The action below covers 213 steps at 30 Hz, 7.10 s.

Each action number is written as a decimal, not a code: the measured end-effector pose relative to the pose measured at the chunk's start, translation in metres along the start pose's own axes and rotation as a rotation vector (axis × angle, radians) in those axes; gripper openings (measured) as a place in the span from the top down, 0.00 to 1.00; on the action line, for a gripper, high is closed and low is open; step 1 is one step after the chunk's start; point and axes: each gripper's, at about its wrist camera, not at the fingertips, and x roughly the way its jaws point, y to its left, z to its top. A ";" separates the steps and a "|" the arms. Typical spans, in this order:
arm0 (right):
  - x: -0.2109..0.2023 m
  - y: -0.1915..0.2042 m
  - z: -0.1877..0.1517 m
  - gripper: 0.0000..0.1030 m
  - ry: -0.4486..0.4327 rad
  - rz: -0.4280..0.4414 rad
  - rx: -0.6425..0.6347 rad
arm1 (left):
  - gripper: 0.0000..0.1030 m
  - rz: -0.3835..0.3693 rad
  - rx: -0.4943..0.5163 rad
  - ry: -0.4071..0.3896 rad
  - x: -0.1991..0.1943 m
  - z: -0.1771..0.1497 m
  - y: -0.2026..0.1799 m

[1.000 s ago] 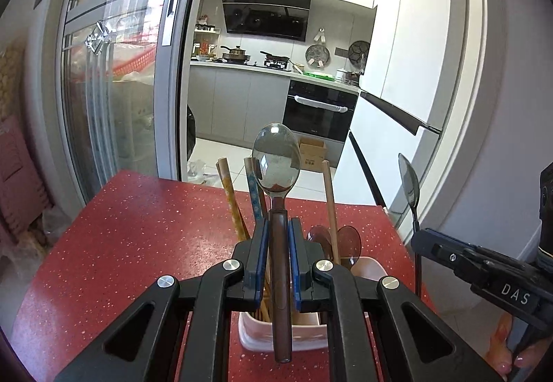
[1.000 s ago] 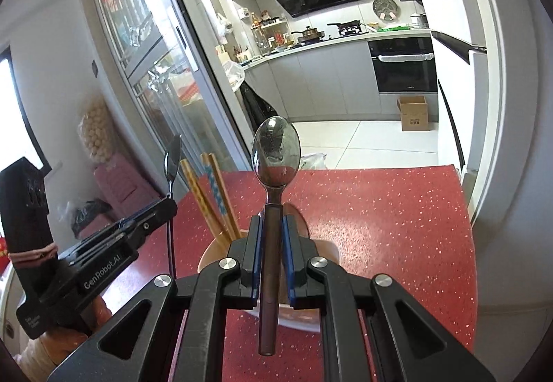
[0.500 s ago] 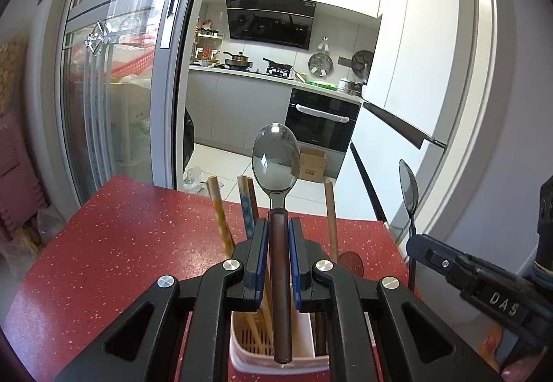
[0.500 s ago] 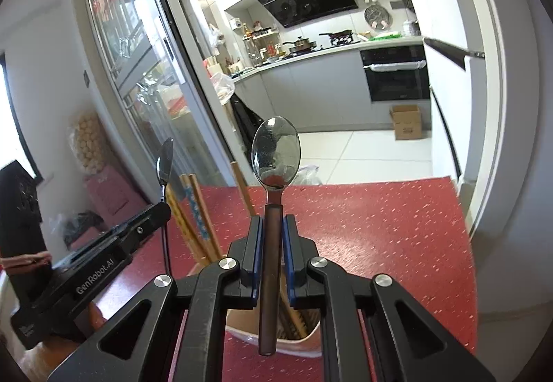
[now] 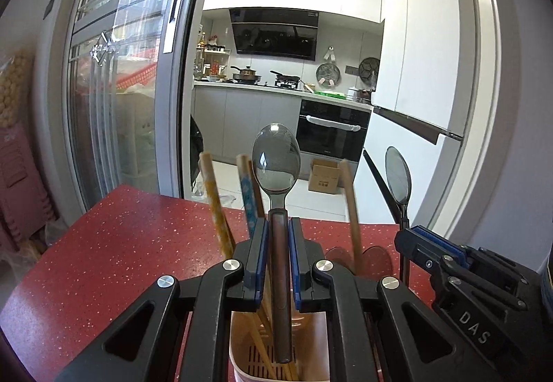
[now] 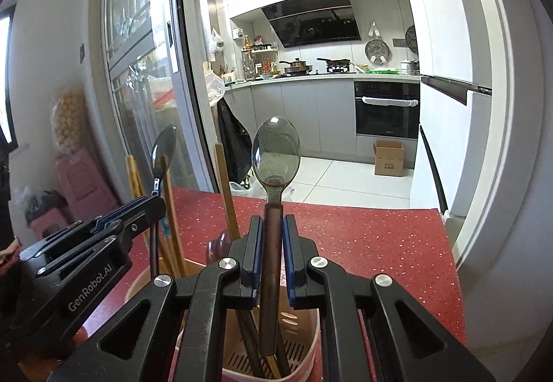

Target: Organize utensils

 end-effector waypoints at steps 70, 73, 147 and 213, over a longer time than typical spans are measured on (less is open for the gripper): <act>-0.060 -0.004 -0.040 0.53 0.189 -0.002 0.066 | 0.60 0.105 0.079 0.189 -0.048 -0.041 0.015; -0.063 -0.005 -0.042 0.53 0.198 -0.007 0.077 | 0.60 0.100 0.074 0.197 -0.050 -0.043 0.018; -0.165 0.032 -0.116 0.00 0.091 -0.298 0.033 | 0.00 0.120 0.099 0.152 -0.159 -0.114 0.039; -0.161 0.034 -0.116 0.00 0.032 -0.310 0.032 | 0.00 0.110 0.098 0.147 -0.147 -0.117 0.037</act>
